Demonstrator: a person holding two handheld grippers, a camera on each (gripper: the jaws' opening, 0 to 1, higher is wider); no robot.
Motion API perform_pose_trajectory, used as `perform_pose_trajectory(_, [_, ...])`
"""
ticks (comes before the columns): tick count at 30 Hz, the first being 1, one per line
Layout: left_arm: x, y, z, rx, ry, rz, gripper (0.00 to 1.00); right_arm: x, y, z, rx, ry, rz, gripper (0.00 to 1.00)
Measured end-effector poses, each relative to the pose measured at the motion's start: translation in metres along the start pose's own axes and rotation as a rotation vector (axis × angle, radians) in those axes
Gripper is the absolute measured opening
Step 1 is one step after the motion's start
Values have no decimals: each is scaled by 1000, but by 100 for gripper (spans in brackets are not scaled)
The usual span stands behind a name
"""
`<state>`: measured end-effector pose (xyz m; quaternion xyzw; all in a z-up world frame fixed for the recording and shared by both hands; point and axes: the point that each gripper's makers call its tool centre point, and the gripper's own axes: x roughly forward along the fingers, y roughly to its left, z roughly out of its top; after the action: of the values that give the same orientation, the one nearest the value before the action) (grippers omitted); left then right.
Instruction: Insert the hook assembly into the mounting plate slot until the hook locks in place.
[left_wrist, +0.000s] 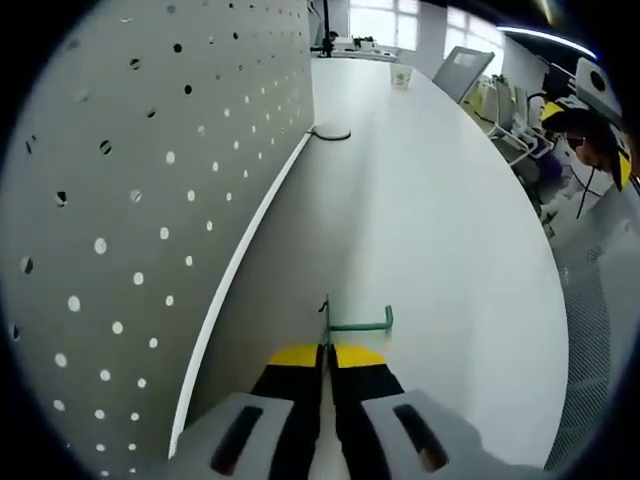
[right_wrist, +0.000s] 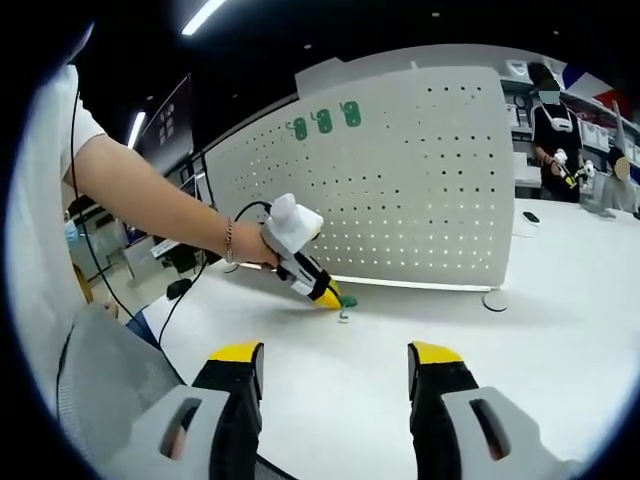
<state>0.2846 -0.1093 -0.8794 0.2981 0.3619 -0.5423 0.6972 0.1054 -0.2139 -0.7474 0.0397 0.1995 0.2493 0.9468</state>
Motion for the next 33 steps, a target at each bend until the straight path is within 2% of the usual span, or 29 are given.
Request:
perform_pose_trajectory(11, [-1,-1,2,29,-18,-6,2,0,-1,0,2,-2,-4,56])
perform_pose_trajectory(16, [-6,-1,13,32,-76,-8,2,-1,-3,2,7,-7,-10,56])
perform_pose_trajectory(25, [-21,-5,42,15,-207,-22,1,0,-3,3,6,-10,-6,56])
perform_pose_trajectory(28, [-29,-5,51,28,-247,0,1,1,-3,6,-3,-12,-4,56])
perform_pose_trajectory(33, [-42,-7,56,41,-299,23,1,1,-5,12,-2,-27,-6,56])
